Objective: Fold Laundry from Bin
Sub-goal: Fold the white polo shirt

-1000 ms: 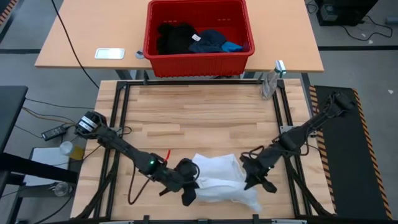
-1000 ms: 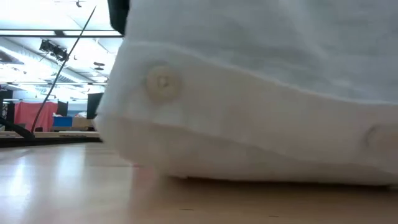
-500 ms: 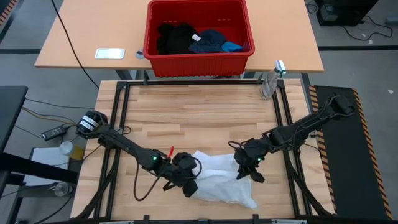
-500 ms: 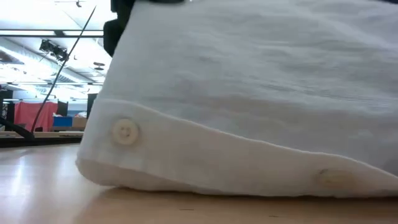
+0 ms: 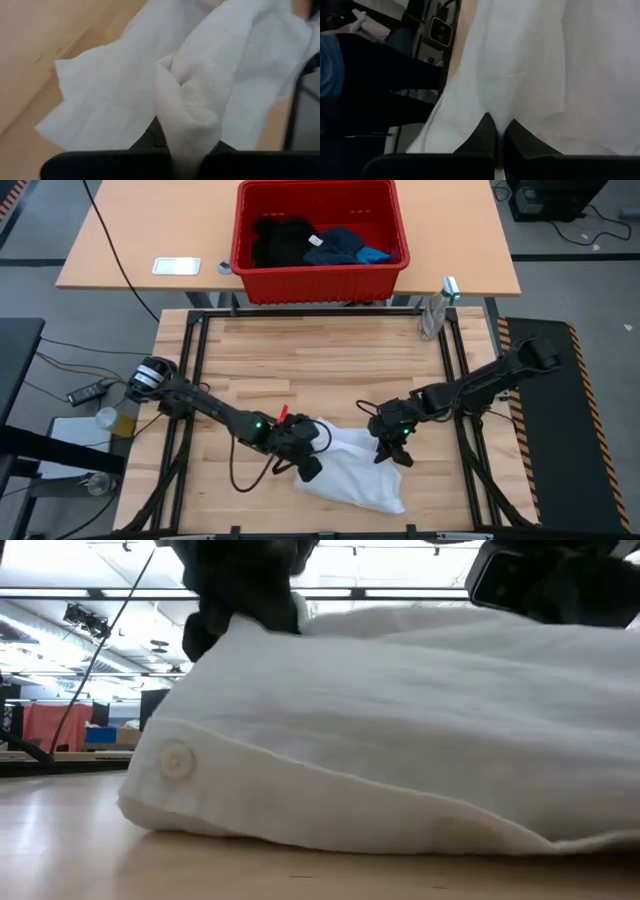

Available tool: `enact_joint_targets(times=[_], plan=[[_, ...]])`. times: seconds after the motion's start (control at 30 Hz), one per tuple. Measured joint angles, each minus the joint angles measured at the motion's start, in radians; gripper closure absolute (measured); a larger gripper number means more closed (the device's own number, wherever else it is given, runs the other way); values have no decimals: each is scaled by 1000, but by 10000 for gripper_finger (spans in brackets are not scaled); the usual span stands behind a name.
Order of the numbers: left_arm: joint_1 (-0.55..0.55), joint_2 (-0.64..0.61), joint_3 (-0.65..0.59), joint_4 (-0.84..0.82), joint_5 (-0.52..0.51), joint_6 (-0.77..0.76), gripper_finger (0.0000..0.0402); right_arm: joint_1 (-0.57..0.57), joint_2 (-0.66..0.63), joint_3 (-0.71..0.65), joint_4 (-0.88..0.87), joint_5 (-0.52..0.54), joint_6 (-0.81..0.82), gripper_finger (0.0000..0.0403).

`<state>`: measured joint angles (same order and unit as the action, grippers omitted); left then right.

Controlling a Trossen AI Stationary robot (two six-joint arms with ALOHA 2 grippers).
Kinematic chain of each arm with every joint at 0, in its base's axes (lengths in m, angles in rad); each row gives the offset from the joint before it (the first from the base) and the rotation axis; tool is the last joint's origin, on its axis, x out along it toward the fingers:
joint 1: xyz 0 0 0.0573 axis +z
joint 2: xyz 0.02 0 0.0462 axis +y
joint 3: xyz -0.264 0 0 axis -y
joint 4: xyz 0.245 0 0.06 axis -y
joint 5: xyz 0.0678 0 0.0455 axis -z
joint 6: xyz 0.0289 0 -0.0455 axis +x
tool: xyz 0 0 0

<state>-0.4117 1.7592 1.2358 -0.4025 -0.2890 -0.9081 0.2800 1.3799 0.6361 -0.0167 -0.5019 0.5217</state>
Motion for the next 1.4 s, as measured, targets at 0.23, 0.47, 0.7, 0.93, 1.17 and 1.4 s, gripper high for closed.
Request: enact_joint_targets(times=[0.23,0.47,0.7,0.93,1.17,1.4], plan=[[37,8,0,-6,2,11,390,-30,26,0,-1,-22,1,390],[77,9,0,-3,0,110,390,-35,26,0,-34,12,-2,390],[124,10,0,1,0,238,390,-37,25,0,-98,73,-8,390],[166,62,1,13,-1,385,390,-41,25,-6,-103,133,-42,390],[210,90,0,98,8,515,390,-52,25,-99,-11,146,4,390],[261,92,0,131,16,631,387,-62,25,-151,37,174,2,388]])
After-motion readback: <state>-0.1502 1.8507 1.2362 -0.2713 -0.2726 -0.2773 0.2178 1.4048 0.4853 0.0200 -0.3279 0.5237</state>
